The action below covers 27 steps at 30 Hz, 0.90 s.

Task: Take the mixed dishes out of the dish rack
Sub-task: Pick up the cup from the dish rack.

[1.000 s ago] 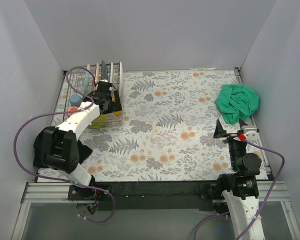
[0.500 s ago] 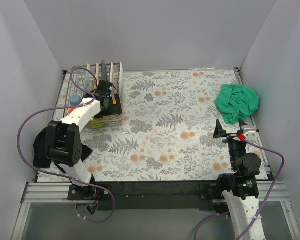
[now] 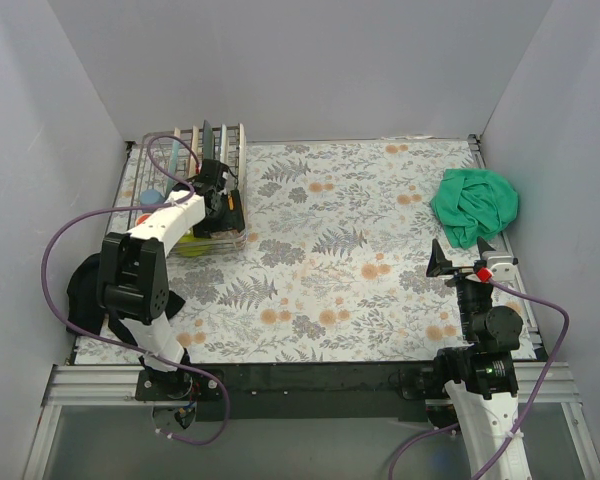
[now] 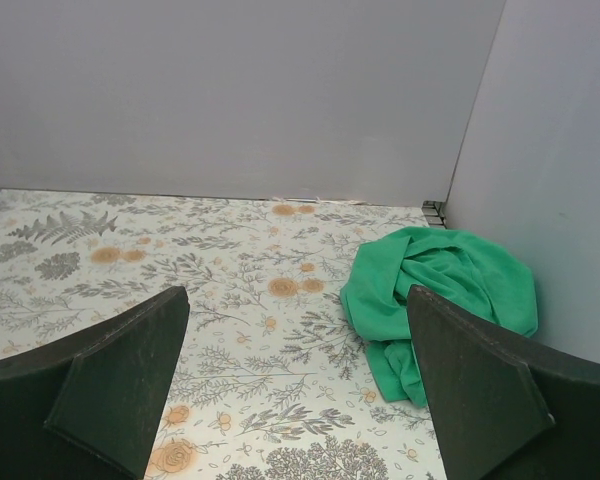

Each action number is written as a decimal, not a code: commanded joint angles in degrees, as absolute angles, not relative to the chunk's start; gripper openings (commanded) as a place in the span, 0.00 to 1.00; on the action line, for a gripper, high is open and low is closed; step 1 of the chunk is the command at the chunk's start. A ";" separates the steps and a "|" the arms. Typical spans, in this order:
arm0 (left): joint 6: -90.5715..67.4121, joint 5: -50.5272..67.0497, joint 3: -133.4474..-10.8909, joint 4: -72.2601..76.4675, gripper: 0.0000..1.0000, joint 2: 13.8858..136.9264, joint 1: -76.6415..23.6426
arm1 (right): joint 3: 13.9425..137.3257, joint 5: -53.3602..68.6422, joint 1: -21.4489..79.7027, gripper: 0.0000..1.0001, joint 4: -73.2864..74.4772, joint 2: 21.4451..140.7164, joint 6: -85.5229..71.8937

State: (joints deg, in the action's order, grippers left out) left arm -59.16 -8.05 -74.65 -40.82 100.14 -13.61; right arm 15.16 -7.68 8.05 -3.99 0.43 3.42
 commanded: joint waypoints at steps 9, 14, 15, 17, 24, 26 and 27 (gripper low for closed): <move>-58.80 -6.50 -77.08 -43.07 0.48 98.80 -13.18 | 16.26 -8.96 8.79 0.98 -5.98 -11.08 4.04; -58.97 -7.20 -77.52 -43.15 0.35 95.72 -13.18 | 16.17 -8.97 8.70 0.98 -5.98 -10.99 4.13; -59.06 -7.29 -77.61 -43.15 0.33 95.19 -13.18 | 16.26 -8.96 8.70 0.98 -5.98 -10.90 4.13; -59.06 -7.82 -77.78 -43.42 0.28 93.70 -13.18 | 16.26 -8.44 8.70 0.98 -5.89 -10.72 4.13; -58.89 -8.00 -78.31 -42.98 0.22 88.16 -13.27 | 16.43 3.15 8.79 0.98 -7.21 -9.68 5.27; -58.89 -7.91 -78.49 -42.89 0.21 85.80 -13.18 | 16.96 5.61 8.79 0.98 -7.21 -8.44 4.75; -58.97 -7.65 -78.31 -42.54 0.18 85.09 -13.18 | 17.66 6.41 8.79 0.98 -7.03 -7.05 4.49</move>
State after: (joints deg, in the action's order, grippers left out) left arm -58.98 -7.46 -76.14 -43.09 91.42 -13.56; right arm 15.16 -0.54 8.38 -4.27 0.43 4.27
